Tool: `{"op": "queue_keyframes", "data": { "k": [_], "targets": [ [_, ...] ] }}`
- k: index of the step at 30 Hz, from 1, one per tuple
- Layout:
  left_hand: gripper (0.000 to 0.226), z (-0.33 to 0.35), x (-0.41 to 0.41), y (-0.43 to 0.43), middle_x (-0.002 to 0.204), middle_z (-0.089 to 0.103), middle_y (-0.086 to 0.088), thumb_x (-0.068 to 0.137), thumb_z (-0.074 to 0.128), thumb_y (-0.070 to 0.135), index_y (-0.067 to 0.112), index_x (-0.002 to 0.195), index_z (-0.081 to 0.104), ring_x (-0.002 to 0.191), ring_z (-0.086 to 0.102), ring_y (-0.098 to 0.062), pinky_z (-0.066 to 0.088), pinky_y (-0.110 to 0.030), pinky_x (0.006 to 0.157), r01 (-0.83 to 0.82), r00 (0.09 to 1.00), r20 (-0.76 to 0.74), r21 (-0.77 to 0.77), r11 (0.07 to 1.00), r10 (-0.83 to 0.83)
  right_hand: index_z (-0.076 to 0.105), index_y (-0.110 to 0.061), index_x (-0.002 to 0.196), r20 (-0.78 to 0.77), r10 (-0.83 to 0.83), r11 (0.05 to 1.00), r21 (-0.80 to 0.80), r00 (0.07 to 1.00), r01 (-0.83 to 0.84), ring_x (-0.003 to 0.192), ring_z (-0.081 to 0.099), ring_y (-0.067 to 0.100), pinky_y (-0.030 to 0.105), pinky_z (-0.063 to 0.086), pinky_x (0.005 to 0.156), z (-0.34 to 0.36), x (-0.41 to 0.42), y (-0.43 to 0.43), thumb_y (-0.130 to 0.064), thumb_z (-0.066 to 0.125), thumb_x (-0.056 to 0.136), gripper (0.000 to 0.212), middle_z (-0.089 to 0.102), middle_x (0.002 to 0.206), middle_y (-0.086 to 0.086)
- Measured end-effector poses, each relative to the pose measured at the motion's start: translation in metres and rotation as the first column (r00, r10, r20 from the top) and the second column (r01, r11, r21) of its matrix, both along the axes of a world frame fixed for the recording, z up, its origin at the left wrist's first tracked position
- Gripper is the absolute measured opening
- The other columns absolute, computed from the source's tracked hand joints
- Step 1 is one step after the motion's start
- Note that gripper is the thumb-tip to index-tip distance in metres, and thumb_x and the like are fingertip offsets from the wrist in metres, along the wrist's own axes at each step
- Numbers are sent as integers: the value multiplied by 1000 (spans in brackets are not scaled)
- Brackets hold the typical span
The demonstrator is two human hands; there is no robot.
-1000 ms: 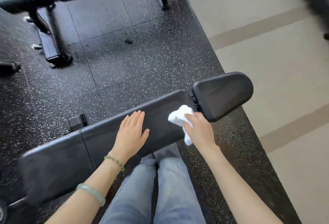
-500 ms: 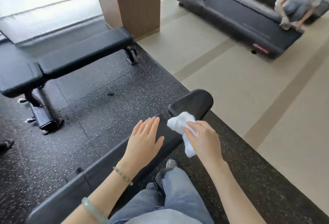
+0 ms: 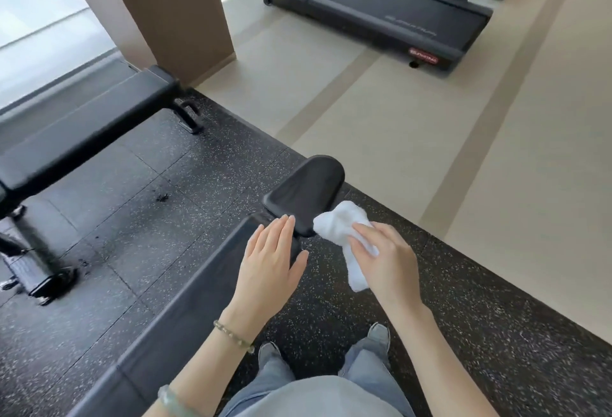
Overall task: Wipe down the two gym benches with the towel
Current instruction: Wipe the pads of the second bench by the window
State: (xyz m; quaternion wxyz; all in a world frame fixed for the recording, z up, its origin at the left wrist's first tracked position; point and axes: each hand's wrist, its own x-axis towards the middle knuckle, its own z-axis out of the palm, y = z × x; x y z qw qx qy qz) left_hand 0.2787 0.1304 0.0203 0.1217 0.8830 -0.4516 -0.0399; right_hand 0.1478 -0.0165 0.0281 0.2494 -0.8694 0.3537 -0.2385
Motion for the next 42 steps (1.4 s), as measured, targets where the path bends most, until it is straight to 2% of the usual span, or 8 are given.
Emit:
{"op": "queue_keyframes", "data": {
  "k": [3, 9, 11, 18, 27, 33, 42],
  "targets": [
    [59, 0, -27, -46, 136, 52, -9, 92, 36, 45, 6, 136, 45, 126, 47, -23, 13, -30, 112, -12, 1000, -26, 4, 1000, 12, 75, -19, 94, -3, -21, 999, -26, 1000, 21, 72, 67, 26, 32, 53, 55, 0, -29, -46, -12, 80, 72, 23, 69, 94, 7],
    [61, -4, -78, -144, 139, 49, -9, 93, 33, 45, 5, 137, 43, 129, 45, -24, 18, -32, 113, -45, 998, -52, -15, 999, 45, 75, -18, 94, -19, -19, 999, -35, 1000, 18, 77, 68, 24, 25, 51, 62, -7, -78, -139, -13, 81, 71, 24, 70, 97, 6],
    [61, -6, -90, -172, 139, 49, -9, 93, 33, 45, 5, 138, 43, 130, 43, -23, 15, -31, 113, -61, 997, -54, -21, 998, 60, 75, -18, 93, -16, -5, 999, -38, 1000, 5, 76, 68, 25, 27, 51, 60, -7, -89, -166, -13, 81, 71, 23, 70, 97, 6],
    [61, -6, -106, -239, 138, 50, -10, 93, 32, 46, 5, 137, 44, 128, 45, -24, 22, -36, 111, -91, 995, -49, 11, 996, 92, 75, -20, 93, -6, 1, 1000, -12, 1000, -1, 74, 66, 26, 28, 49, 57, -16, -105, -244, -14, 80, 72, 22, 69, 96, 2],
    [61, -23, -52, -335, 138, 50, -12, 92, 34, 45, 4, 136, 45, 128, 45, -26, 25, -39, 112, -148, 987, -69, -5, 989, 147, 75, -19, 92, 9, 59, 998, -28, 998, -59, 71, 66, 25, 25, 47, 58, -24, -43, -346, -16, 81, 72, 21, 69, 91, 4],
    [62, -30, 17, -413, 140, 48, -10, 93, 30, 47, 6, 137, 44, 130, 43, -25, 23, -37, 113, -243, 967, -75, -6, 970, 242, 75, -21, 89, 14, 121, 992, -37, 993, -120, 69, 66, 24, 32, 52, 53, -21, 35, -433, -28, 67, 73, 20, 69, 87, 1],
    [62, -13, 109, -502, 143, 45, -9, 94, 28, 49, 9, 139, 41, 132, 42, -24, 21, -37, 114, -333, 940, -80, -21, 943, 330, 74, -23, 93, 35, 273, 962, -22, 961, -272, 72, 65, 22, 33, 53, 57, -3, 157, -529, -32, 64, 77, 21, 68, 89, 0]
  ]
}}
